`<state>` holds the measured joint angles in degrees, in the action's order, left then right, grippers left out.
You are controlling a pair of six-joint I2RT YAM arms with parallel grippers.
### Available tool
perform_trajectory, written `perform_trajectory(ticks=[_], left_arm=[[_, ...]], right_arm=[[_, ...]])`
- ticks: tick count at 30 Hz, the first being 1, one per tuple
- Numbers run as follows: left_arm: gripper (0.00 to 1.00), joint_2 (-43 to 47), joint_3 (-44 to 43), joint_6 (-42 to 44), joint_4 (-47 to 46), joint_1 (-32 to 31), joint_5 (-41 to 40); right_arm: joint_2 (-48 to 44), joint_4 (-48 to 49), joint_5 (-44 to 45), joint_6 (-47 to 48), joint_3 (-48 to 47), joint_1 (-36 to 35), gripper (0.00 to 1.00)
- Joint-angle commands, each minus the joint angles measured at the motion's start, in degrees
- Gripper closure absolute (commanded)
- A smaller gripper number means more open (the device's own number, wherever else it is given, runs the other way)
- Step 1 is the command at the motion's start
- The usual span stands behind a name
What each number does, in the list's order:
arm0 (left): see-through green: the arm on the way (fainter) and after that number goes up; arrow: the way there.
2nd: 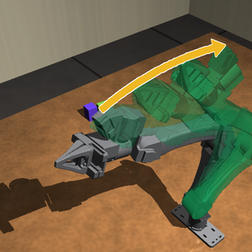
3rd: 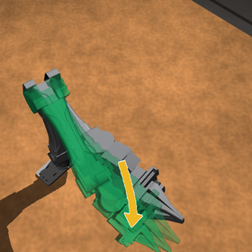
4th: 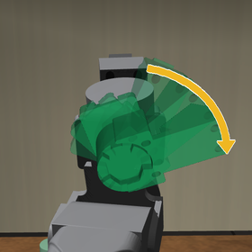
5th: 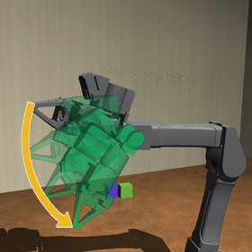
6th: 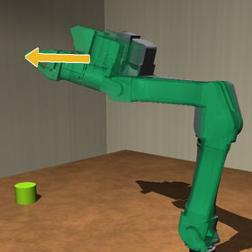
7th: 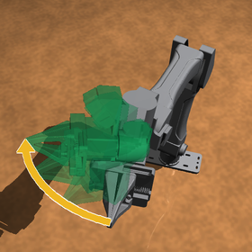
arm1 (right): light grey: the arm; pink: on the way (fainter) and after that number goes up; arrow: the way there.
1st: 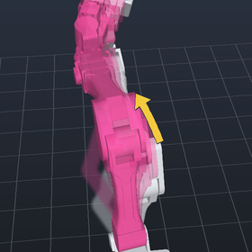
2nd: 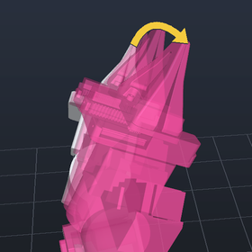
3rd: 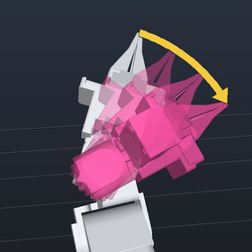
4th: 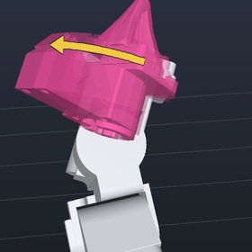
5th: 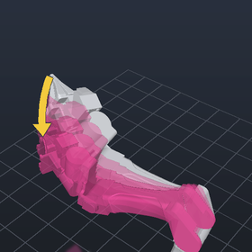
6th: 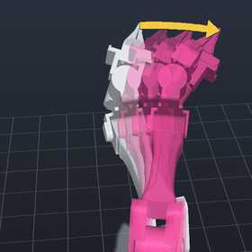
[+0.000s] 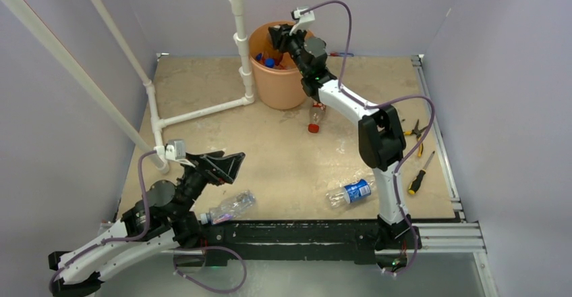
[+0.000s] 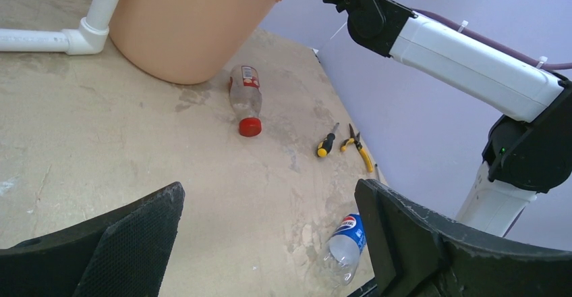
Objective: Put the plastic bottles in the bin
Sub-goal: Place the plastic bottle in the trash bin.
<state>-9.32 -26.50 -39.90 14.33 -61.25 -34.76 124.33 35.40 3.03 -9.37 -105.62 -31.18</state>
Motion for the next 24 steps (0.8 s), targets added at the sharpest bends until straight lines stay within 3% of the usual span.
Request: perform_trajectory(ticks=[1,11,20,24], left_arm=[[0.01,-0.79,-0.07,-0.35,-2.19,-0.01,0.6],[0.01,0.42,-0.05,-1.23,-1.56,-0.01,1.01],[0.01,0.53,0.13,-2.71,-0.51,-0.01,-0.03],[0.01,0.49,-0.42,-3.0,-0.08,-0.01,-0.04]], right_arm=[[-3.84,-0.86,0.77,2.12,3.59,-0.13,1.0],[-12.33,6.94,3.66,2.03,3.34,0.5,1.0],[-13.14,0.23,15.18,7.51,6.76,0.55,1.0],[-10.9,-4.28,16.19,7.7,6.08,1.06,1.0]])
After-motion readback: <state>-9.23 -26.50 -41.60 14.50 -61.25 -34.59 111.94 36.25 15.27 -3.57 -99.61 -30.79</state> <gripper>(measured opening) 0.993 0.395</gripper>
